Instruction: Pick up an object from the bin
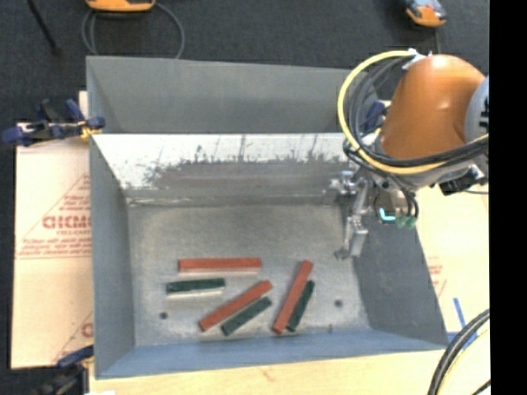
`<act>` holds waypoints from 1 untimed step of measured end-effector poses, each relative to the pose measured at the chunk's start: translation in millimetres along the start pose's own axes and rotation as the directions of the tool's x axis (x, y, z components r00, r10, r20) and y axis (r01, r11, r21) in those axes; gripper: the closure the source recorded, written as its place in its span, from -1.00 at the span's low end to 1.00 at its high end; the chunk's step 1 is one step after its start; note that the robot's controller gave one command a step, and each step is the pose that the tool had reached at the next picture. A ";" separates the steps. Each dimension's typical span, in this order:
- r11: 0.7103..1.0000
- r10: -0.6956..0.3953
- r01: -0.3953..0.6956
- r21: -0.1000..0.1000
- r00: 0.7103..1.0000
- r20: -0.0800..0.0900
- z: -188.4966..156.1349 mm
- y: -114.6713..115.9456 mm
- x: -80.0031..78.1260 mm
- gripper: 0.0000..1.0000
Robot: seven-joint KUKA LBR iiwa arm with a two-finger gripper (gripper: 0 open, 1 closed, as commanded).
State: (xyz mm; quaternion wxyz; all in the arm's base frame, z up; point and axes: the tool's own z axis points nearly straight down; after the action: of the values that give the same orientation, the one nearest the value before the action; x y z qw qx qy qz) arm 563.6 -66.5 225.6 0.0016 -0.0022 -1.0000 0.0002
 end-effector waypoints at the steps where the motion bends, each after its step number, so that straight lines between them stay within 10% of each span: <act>1: 1.000 -0.001 0.001 0.001 1.000 0.005 -3.0 0.1 -0.7 -1.00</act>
Offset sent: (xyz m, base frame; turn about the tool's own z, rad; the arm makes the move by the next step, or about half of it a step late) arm -0.0169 0.0427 0.0079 -0.4209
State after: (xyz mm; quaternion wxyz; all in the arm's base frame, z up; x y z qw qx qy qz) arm 564.3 -66.4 228.6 -0.0008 -0.0017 -1.0000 0.0005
